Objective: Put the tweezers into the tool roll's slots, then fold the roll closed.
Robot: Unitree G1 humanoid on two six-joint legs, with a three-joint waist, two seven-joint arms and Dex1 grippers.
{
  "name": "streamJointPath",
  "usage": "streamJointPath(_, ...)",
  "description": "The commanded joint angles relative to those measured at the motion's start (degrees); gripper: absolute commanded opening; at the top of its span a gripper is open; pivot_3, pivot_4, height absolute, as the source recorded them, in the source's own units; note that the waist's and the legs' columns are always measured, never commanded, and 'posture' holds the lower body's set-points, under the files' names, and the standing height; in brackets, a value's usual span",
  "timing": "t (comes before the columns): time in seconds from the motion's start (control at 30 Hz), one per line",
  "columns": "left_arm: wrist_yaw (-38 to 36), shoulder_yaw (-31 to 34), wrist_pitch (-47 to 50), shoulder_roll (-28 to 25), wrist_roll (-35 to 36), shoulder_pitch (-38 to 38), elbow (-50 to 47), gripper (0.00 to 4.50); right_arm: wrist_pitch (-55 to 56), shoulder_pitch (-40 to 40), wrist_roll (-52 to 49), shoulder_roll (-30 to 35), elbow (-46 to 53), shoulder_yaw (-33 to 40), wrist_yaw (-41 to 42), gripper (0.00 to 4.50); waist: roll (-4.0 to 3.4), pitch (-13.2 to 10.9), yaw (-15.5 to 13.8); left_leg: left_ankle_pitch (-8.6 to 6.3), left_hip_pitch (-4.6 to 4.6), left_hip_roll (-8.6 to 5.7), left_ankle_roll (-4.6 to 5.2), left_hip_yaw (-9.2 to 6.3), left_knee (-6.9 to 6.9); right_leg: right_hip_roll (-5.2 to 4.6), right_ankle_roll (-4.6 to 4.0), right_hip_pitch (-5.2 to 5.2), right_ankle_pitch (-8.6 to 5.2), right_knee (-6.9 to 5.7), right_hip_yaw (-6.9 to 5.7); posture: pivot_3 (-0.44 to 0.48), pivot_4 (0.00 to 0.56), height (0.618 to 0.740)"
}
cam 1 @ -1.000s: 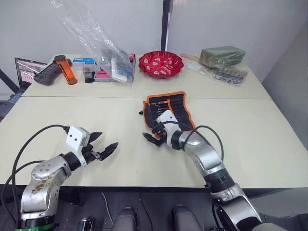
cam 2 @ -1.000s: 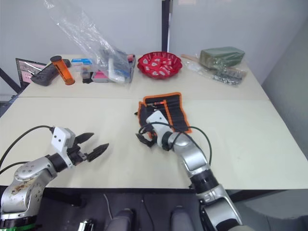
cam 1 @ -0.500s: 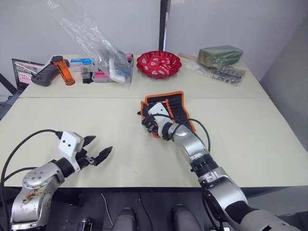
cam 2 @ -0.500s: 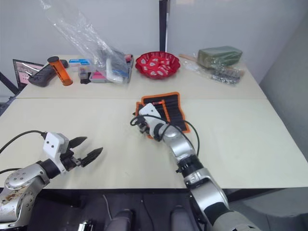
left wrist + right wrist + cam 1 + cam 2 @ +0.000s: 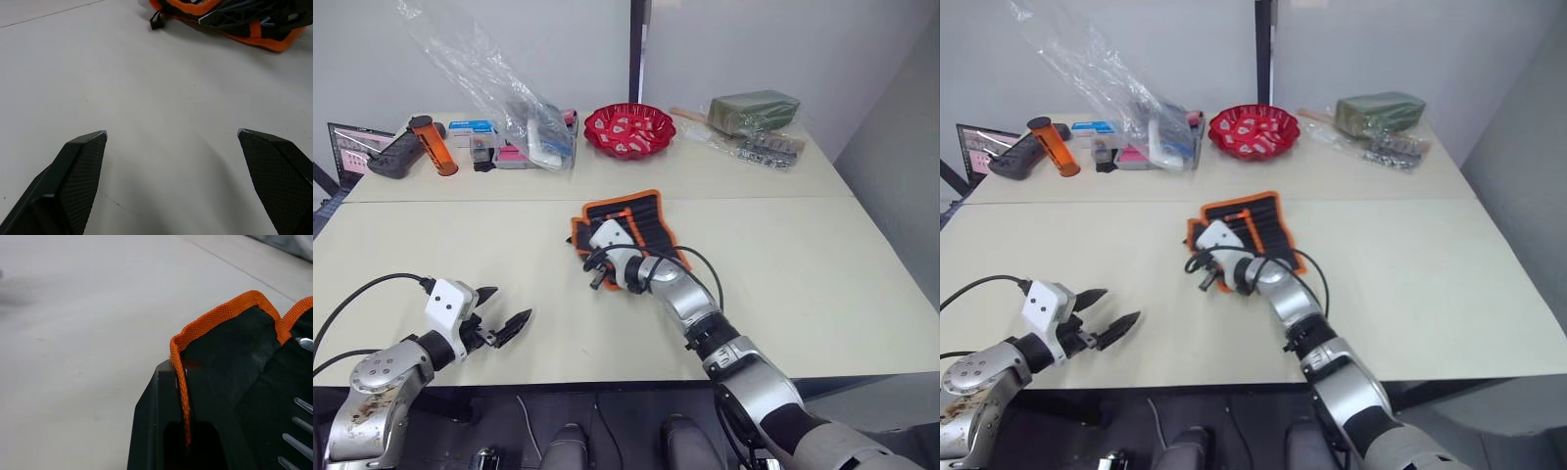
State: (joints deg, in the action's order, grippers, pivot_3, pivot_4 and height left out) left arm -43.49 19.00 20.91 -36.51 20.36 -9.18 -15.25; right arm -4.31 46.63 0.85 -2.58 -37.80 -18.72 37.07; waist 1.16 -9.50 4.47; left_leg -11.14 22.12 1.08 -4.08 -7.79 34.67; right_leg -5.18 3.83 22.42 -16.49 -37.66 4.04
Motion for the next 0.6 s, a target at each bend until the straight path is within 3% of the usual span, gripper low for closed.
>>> streamJointPath(0.03,-1.37,1.39,-1.72,-1.78,0.22,-0.6,0.01,4.5,3.18,0.95,-0.41,-0.39,3.09,-1.75,5.74,0.03,-0.01,-0.01,-0.09,0.0,0.01,-0.01,0.0,0.0,0.01,-0.01,0.0,0.0,0.0,0.01,0.0,0.0,0.15,0.74)
streamJointPath(0.17,-3.74,1.3,-1.7,-3.79,0.98,-2.07,-0.55,4.5,4.58,-0.67,-0.69,2.36,6.12,-3.11,12.28,0.03,-0.03,-0.02,-0.48,0.0,0.04,-0.01,-0.01,0.0,0.03,-0.02,0.0,-0.02,0.0,0.04,0.0,0.0,0.15,0.74)
streamJointPath(0.33,-8.61,0.65,-2.24,-7.29,1.45,-2.82,-0.66,4.5,7.66,-2.55,-1.08,10.6,10.86,-4.11,23.03,0.03,-0.02,-0.02,-0.75,0.0,0.06,-0.02,-0.01,0.01,0.04,-0.03,0.0,-0.05,-0.01,0.11,-0.01,0.0,0.15,0.74)
streamJointPath(0.6,-16.71,-5.0,-3.42,-11.54,1.64,5.58,1.39,4.5,8.63,-5.11,-1.75,19.22,16.95,-3.92,31.4,0.03,-0.01,-0.03,-0.69,0.0,0.06,-0.01,-0.01,0.05,0.05,-0.03,0.0,-0.07,-0.02,0.13,-0.01,0.0,0.15,0.74)
